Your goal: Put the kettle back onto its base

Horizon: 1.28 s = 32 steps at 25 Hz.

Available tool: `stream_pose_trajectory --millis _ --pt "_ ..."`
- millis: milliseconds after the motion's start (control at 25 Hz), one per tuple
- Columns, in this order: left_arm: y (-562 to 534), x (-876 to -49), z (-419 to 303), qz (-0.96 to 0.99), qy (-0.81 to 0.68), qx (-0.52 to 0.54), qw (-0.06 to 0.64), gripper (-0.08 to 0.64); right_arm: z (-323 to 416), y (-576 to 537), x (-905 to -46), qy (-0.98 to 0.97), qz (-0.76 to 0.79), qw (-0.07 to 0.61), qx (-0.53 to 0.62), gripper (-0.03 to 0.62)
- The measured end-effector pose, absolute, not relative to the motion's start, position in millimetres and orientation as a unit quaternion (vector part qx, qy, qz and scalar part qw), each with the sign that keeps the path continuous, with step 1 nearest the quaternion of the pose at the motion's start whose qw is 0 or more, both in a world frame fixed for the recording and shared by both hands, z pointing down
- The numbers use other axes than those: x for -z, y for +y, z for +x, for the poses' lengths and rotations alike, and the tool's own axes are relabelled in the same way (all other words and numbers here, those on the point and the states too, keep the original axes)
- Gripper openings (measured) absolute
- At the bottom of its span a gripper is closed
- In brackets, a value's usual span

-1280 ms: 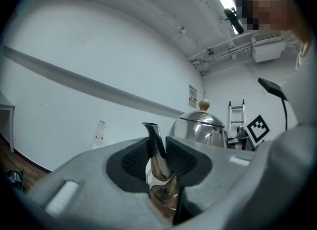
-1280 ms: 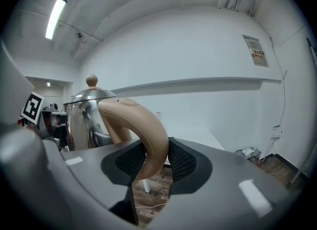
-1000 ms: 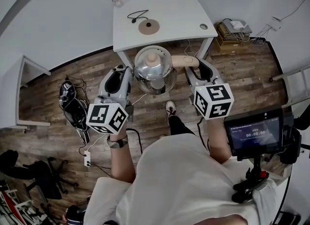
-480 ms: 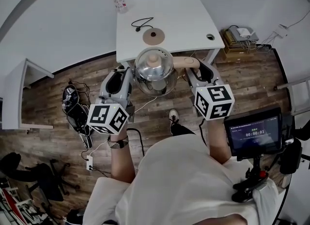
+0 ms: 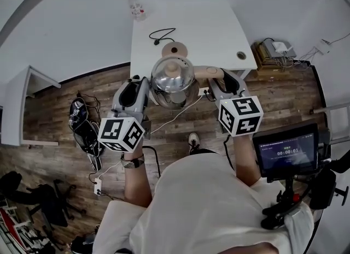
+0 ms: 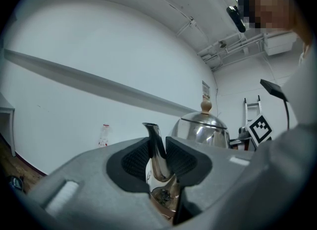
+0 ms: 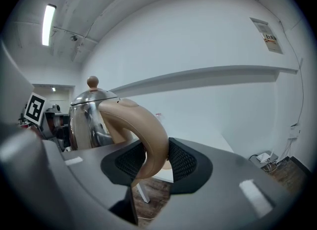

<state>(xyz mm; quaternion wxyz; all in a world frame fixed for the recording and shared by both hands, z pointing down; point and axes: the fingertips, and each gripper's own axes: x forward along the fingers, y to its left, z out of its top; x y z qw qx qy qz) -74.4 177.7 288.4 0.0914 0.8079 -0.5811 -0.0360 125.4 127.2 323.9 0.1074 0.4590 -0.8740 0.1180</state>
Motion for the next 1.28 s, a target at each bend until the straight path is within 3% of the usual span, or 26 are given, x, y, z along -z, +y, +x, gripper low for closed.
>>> stream_pose_trajectory --millis 1280 --pt "58.6 -318.8 -72.1 0.783 -0.613 0.03 0.106 0.104 124.0 -2.5 -358.5 -0.885 0.425 0.133 -0.134 0.143"
